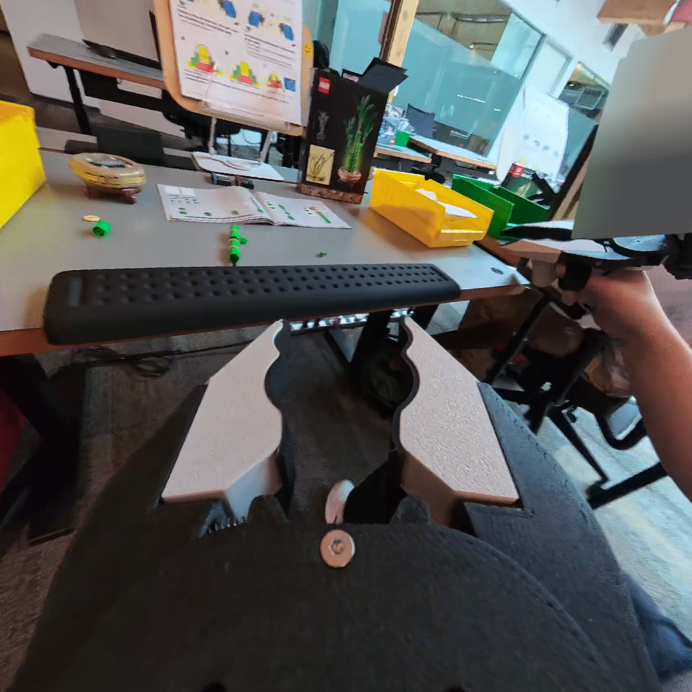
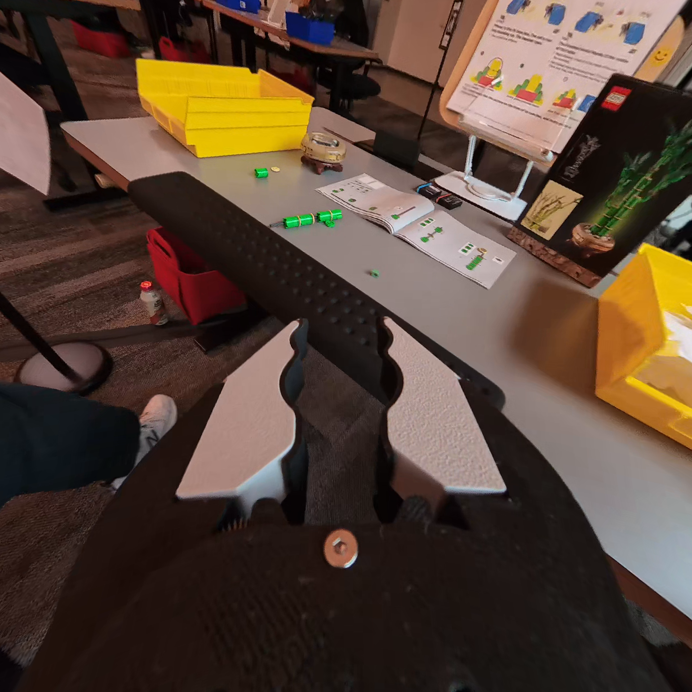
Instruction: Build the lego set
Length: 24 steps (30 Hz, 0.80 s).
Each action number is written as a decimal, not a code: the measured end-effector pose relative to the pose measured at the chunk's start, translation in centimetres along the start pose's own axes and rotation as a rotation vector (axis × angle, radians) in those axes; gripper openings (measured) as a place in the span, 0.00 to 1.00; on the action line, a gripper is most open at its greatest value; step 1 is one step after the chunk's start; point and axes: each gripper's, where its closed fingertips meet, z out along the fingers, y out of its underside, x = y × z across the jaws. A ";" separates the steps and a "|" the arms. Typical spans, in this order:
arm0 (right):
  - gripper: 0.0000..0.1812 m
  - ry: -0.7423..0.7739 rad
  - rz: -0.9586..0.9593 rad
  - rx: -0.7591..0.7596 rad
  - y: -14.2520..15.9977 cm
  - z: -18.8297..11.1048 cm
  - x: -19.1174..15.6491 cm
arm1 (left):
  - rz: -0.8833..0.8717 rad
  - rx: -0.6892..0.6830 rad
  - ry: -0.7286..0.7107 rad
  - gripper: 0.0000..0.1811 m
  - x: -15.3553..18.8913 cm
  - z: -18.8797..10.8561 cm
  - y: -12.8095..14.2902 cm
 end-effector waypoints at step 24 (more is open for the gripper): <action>0.17 0.126 -0.205 0.243 -2.4 29.2 18.8 | 0.243 0.149 0.179 0.04 -11.8 20.1 -17.7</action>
